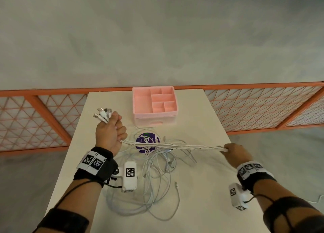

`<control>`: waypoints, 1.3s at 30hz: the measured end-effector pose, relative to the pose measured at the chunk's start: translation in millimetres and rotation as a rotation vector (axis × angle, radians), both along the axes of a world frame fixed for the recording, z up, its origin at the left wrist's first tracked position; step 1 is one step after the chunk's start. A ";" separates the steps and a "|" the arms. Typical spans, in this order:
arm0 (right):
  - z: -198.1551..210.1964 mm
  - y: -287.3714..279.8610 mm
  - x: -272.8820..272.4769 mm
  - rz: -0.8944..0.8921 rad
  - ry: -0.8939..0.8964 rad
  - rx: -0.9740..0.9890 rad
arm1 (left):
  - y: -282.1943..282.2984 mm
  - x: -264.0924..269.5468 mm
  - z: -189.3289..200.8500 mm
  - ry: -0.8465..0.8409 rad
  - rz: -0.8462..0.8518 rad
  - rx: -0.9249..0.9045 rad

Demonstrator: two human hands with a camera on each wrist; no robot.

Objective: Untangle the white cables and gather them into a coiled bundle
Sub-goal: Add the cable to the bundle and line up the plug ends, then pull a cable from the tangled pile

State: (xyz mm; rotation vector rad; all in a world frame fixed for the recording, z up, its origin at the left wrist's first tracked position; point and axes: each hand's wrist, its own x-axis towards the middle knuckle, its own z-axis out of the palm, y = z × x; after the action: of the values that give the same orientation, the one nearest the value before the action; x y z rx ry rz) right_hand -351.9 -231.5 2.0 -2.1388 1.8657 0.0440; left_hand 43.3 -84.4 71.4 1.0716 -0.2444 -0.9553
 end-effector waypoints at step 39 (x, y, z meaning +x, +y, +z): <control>-30.6 29.7 187.9 0.299 -0.099 0.284 | 12.2 -54.3 -62.1 -0.161 -0.226 0.375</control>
State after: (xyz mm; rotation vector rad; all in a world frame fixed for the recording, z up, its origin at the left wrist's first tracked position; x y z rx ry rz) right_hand -164.0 -201.8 -28.6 -2.1535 1.3790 0.2477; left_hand -11.0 -72.2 9.3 1.4914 -0.3324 -1.1467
